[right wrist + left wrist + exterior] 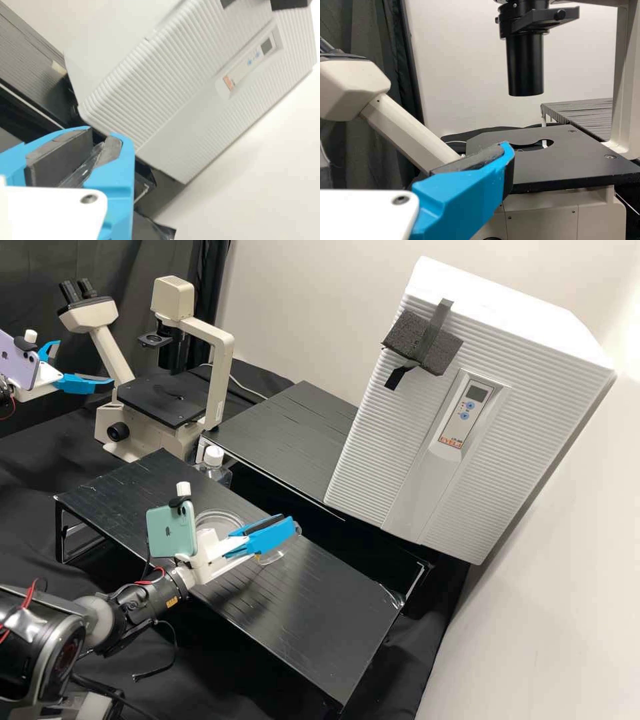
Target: Open the petri dish lid.
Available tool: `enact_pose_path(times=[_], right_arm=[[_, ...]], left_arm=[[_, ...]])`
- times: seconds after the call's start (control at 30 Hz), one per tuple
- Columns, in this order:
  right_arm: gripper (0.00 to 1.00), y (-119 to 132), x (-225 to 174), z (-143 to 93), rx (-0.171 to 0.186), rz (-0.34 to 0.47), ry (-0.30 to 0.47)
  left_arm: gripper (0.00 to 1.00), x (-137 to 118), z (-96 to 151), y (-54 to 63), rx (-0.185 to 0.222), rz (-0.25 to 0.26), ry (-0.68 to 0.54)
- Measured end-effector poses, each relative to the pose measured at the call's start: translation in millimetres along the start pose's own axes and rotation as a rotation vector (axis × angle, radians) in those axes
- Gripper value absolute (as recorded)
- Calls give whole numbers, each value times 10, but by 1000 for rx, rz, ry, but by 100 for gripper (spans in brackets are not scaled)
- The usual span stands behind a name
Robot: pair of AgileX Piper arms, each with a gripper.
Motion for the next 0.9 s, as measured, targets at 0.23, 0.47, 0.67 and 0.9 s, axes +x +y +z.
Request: enact_pose_path(times=[0.23,0.47,0.67,0.9], right_arm=[[100,0,0,0,0,0,0],[100,18,-10,-13,9,8,11],[100,46,-32,-46,24,20,39],[100,43,-22,-22,27,20,25]], left_arm=[[100,0,0,0,0,0,0],[100,0,0,0,0,0,0],[100,0,0,0,0,0,0],[100,0,0,0,0,0,0]])
